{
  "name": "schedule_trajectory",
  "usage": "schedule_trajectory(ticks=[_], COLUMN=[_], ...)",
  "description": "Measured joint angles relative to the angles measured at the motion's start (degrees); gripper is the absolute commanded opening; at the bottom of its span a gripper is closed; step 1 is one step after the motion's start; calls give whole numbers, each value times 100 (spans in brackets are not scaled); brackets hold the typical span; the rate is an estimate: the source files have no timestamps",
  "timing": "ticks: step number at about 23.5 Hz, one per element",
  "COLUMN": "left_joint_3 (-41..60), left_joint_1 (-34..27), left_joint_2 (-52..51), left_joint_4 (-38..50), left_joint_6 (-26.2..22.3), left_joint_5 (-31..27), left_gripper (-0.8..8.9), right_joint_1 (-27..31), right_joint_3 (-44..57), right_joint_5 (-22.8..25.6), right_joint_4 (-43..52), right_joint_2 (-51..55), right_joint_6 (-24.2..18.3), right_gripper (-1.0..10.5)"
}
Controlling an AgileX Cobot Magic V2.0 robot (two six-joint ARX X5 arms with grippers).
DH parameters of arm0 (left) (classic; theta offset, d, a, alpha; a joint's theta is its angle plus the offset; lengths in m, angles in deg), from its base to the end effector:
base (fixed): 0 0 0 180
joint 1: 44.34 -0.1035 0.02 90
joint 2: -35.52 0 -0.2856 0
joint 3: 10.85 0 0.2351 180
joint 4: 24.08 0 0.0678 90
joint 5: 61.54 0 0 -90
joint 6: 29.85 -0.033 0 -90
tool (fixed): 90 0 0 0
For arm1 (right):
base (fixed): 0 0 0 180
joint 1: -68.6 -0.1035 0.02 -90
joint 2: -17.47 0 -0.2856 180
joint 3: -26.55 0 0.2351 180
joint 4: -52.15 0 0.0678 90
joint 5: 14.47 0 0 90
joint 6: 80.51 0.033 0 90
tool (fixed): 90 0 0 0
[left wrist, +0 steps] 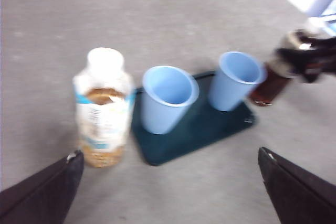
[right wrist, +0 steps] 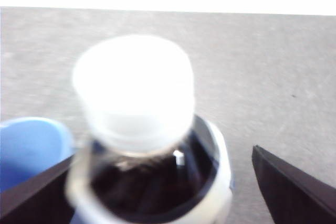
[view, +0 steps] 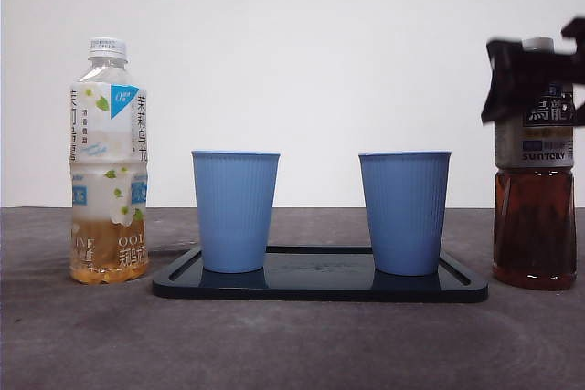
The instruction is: Pour the drink into the cup
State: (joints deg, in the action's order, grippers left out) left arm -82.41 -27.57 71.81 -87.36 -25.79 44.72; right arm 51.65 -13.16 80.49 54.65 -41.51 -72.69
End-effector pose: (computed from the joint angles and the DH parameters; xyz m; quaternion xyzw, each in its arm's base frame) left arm 0.0639 -0.0289 0.3616 -0.0319 0.2516 -0.2671 0.9297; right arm 0.1837 0.0530 0.2416 0.0394 0.1499 0.0933 0.9835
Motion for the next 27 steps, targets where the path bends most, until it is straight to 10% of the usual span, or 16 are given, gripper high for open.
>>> schedule_trajectory(ticks=[14, 27], left_joint_3=[1725, 2424], left_joint_1=[0, 72], left_joint_2=[671, 2133], left_joint_4=[2243, 4732], left_joint_6=[111, 356], left_joint_5=[-391, -957], left_gripper=[531, 531], right_joint_1=[-457, -516], right_joint_3=[-2092, -3565], right_joint_5=[-216, -391], right_joint_4=[-4614, -5794], right_joint_2=[1692, 2393], right_joint_6=[116, 208], right_gripper=[493, 492])
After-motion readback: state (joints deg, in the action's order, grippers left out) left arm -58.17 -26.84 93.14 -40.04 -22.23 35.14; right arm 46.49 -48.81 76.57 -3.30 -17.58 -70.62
